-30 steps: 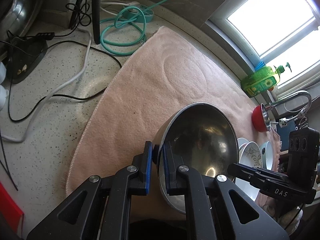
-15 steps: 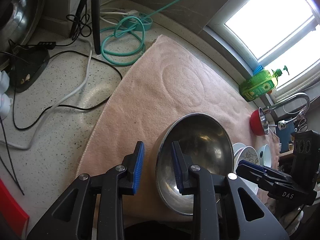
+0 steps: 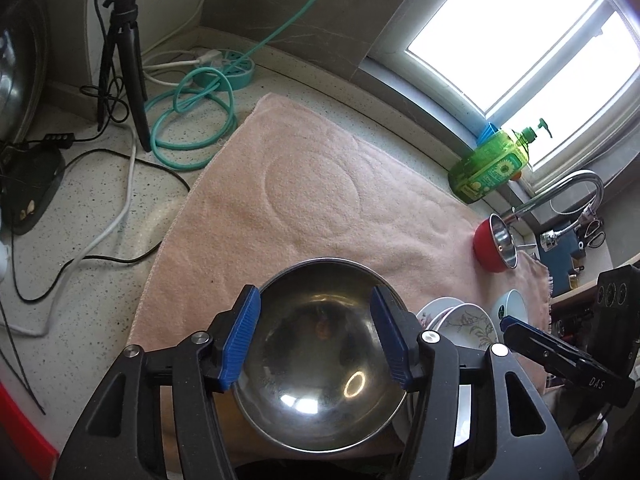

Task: Organize plates and bowls
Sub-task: 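Move the right tool toward the red-bottomed steel bowl by the faucet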

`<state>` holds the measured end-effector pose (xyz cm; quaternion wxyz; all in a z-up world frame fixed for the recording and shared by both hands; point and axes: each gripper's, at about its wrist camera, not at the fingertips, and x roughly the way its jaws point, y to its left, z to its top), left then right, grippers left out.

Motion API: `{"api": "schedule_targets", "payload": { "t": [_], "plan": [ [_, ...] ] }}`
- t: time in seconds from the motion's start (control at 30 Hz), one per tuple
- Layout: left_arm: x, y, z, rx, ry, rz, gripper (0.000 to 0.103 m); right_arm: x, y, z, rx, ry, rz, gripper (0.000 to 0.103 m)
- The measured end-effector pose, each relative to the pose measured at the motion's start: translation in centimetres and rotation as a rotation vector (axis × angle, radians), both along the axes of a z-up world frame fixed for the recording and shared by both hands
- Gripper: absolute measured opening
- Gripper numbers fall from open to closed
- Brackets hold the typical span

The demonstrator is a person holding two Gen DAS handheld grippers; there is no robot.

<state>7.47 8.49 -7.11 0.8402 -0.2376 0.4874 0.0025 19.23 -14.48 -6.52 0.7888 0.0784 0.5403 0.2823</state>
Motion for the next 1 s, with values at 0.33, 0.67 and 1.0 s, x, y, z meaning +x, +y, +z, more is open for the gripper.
{"api": "schedule_targets", "payload": {
  "t": [0.33, 0.67, 1.0],
  "plan": [
    [2.7, -4.5, 1.1, 0.005, -0.035, -0.080, 0.057, 1.7, -6.9, 1.8, -0.038, -0.115, -0.166, 0.095],
    [6.0, -10.0, 2.3, 0.005, -0.068, -0.170, 0.057, 4.0, -13.0, 3.1, -0.096, -0.194, -0.235, 0.095],
    [9.8, -16.0, 2.8, 0.004, -0.095, -0.255, 0.057, 7.6, -18.7, 3.8, -0.232, -0.220, -0.274, 0.095]
  ]
}}
